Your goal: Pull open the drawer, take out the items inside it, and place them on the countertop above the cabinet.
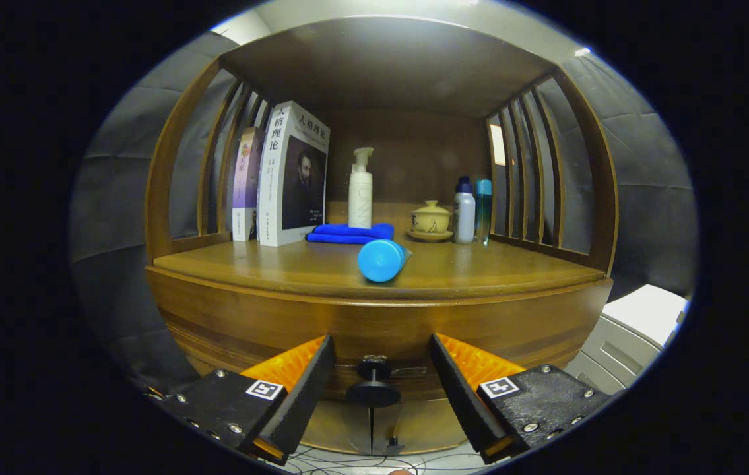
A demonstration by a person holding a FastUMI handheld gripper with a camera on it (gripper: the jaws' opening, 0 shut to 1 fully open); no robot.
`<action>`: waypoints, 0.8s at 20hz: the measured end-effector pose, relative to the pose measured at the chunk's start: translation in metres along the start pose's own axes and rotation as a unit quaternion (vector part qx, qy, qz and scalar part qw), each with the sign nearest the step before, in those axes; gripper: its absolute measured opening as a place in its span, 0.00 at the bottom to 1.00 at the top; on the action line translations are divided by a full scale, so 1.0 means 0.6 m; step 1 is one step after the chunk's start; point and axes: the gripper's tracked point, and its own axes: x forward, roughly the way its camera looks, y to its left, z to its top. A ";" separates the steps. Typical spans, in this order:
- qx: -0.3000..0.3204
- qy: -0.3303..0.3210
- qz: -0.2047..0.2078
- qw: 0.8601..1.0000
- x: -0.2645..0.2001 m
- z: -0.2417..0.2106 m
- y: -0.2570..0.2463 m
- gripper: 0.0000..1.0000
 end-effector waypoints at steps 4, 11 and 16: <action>-0.020 -0.029 0.024 0.999 -0.025 0.035 0.023 0.93; 0.016 -0.045 0.045 0.998 -0.118 0.086 0.016 0.94; 0.044 -0.055 0.041 0.997 -0.176 0.120 -0.015 0.94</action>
